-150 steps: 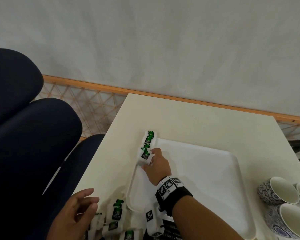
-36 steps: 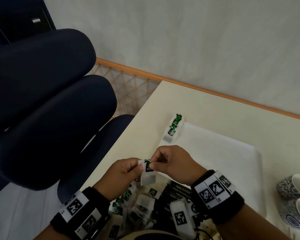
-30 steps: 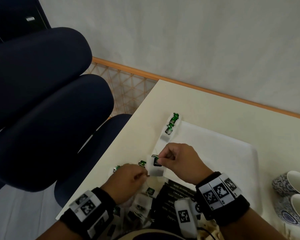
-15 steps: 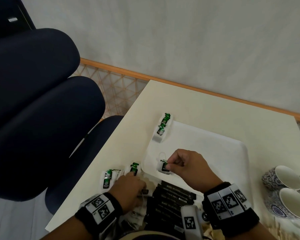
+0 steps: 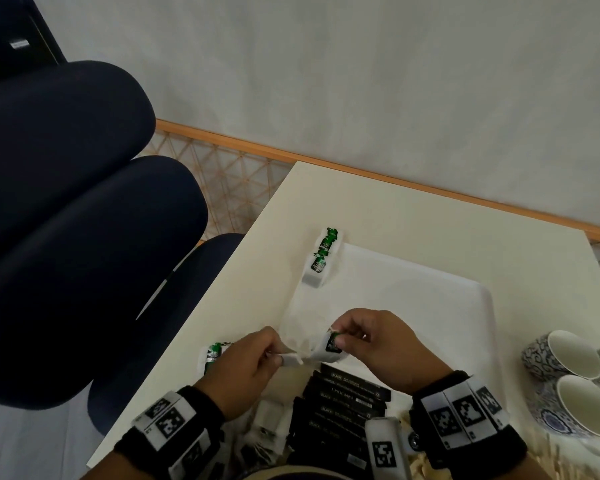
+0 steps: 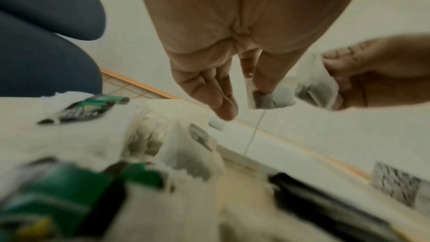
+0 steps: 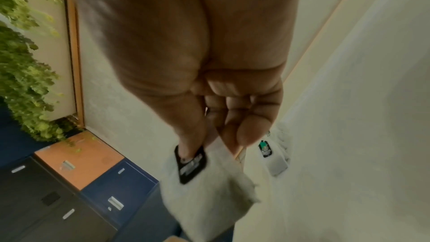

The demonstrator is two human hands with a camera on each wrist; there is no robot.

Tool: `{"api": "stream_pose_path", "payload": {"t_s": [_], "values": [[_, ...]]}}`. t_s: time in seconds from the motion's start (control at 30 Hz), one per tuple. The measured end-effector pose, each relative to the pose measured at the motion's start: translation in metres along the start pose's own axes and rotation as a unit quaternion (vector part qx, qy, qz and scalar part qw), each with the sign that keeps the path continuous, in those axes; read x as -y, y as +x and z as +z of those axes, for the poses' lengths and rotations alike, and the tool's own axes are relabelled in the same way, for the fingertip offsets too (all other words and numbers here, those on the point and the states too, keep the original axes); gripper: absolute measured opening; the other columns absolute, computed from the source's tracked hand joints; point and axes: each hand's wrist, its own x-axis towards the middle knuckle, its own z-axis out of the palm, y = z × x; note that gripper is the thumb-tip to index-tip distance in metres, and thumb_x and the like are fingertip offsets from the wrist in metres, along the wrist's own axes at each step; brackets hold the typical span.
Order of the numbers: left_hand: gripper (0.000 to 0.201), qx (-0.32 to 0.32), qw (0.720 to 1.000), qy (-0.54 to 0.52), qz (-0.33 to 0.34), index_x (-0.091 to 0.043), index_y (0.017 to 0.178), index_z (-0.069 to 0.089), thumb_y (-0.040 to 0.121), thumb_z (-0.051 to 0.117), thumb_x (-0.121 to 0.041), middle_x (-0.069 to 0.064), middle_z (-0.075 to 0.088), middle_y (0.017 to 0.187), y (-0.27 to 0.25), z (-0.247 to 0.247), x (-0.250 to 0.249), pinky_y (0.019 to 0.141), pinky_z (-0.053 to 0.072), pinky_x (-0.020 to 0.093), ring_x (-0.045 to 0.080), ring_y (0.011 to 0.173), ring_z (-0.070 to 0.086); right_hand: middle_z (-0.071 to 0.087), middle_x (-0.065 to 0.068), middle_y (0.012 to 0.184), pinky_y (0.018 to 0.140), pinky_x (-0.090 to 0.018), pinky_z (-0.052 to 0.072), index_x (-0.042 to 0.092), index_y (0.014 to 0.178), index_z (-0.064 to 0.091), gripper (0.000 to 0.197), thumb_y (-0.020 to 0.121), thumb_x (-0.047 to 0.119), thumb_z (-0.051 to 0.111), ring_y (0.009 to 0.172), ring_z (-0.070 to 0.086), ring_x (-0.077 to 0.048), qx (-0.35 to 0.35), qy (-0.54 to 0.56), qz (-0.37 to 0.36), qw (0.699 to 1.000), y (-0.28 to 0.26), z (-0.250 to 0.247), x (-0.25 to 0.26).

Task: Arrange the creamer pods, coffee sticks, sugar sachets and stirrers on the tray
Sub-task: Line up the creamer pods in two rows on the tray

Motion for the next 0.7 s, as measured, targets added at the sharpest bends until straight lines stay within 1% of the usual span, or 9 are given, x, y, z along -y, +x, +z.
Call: {"api": "stream_pose_path", "payload": {"t_s": [0.07, 0.13, 0.23, 0.3, 0.4, 0.5, 0.57, 0.63, 0.7], "values": [[0.017, -0.01, 0.998, -0.064, -0.015, -0.033, 0.083, 0.041, 0.096, 0.049, -0.024, 0.002, 0.06, 0.077, -0.003, -0.009, -0.002, 0.065, 0.046, 0.028, 0.009, 0.066, 0.052, 0.069, 0.009, 0.077, 0.07, -0.012, 0.044, 0.027, 0.082, 0.067, 0.014, 0.088, 0.015, 0.065, 0.071, 0.06, 0.002, 0.059, 0.034, -0.002, 0.998, -0.002, -0.006, 0.006], [0.017, -0.015, 0.991, -0.13, -0.023, -0.031, 0.084, 0.042, 0.097, 0.049, -0.022, 0.003, 0.064, 0.076, -0.005, -0.016, -0.005, 0.069, 0.05, 0.031, 0.013, 0.07, 0.06, 0.069, 0.008, 0.083, 0.074, -0.017, 0.046, 0.026, 0.084, 0.067, 0.009, 0.088, 0.019, 0.066, 0.076, 0.06, -0.001, 0.111, 0.062, -0.01, 0.992, -0.002, -0.009, 0.013], [0.018, -0.039, 0.975, -0.217, -0.006, -0.03, 0.079, 0.045, 0.093, 0.054, -0.024, -0.001, 0.064, 0.073, -0.005, -0.026, -0.015, 0.068, 0.048, 0.028, 0.01, 0.07, 0.06, 0.068, 0.01, 0.103, 0.087, -0.026, 0.05, 0.03, 0.085, 0.067, 0.007, 0.087, 0.023, 0.069, 0.094, 0.063, -0.004, 0.131, 0.059, -0.041, 0.989, 0.004, -0.007, 0.022], [0.014, -0.059, 0.96, -0.274, 0.011, -0.027, 0.08, 0.047, 0.085, 0.058, -0.034, 0.002, 0.063, 0.073, -0.005, -0.033, -0.023, 0.067, 0.047, 0.027, 0.012, 0.07, 0.059, 0.066, 0.011, 0.11, 0.091, -0.026, 0.05, 0.032, 0.082, 0.066, 0.013, 0.086, 0.021, 0.07, 0.101, 0.063, -0.003, 0.129, 0.05, -0.058, 0.989, 0.009, -0.003, 0.028], [0.018, -0.082, 0.946, -0.314, 0.024, -0.023, 0.081, 0.049, 0.08, 0.059, -0.039, -0.001, 0.054, 0.069, -0.007, -0.041, -0.031, 0.064, 0.044, 0.029, 0.016, 0.068, 0.052, 0.069, 0.01, 0.092, 0.08, -0.024, 0.048, 0.03, 0.083, 0.067, 0.011, 0.087, 0.02, 0.068, 0.085, 0.062, -0.001, 0.12, 0.037, -0.083, 0.989, 0.015, 0.005, 0.037], [0.018, -0.101, 0.937, -0.333, 0.042, -0.02, 0.084, 0.051, 0.081, 0.062, -0.034, 0.009, 0.048, 0.069, -0.01, -0.045, -0.039, 0.058, 0.038, 0.031, 0.02, 0.062, 0.042, 0.065, 0.015, 0.077, 0.069, -0.012, 0.04, 0.025, 0.086, 0.068, 0.006, 0.088, 0.019, 0.067, 0.07, 0.055, 0.003, 0.087, 0.026, -0.1, 0.991, 0.02, 0.014, 0.044], [0.018, -0.11, 0.93, -0.348, 0.037, -0.015, 0.091, 0.053, 0.083, 0.067, -0.023, 0.017, 0.053, 0.07, -0.01, -0.046, -0.043, 0.052, 0.039, 0.026, 0.015, 0.055, 0.044, 0.065, 0.015, 0.075, 0.065, -0.009, 0.039, 0.026, 0.085, 0.068, 0.009, 0.088, 0.018, 0.067, 0.068, 0.056, 0.002, 0.059, 0.017, -0.12, 0.991, 0.021, 0.018, 0.047], [0.02, -0.112, 0.919, -0.377, 0.01, -0.006, 0.101, 0.052, 0.087, 0.066, -0.004, 0.018, 0.058, 0.067, -0.011, -0.047, -0.046, 0.044, 0.039, 0.015, 0.007, 0.045, 0.047, 0.067, 0.013, 0.078, 0.065, -0.01, 0.042, 0.028, 0.085, 0.068, 0.011, 0.087, 0.017, 0.067, 0.07, 0.058, -0.001, 0.037, 0.013, -0.144, 0.989, 0.021, 0.021, 0.048], [0.032, -0.11, 0.906, -0.409, -0.016, -0.007, 0.108, 0.051, 0.082, 0.068, 0.001, 0.02, 0.065, 0.076, -0.012, -0.05, -0.047, 0.048, 0.045, 0.016, 0.01, 0.052, 0.057, 0.069, 0.01, 0.083, 0.067, -0.015, 0.048, 0.024, 0.087, 0.07, 0.01, 0.087, 0.015, 0.067, 0.073, 0.062, -0.005, 0.017, 0.003, -0.173, 0.985, 0.021, 0.023, 0.047]]}}
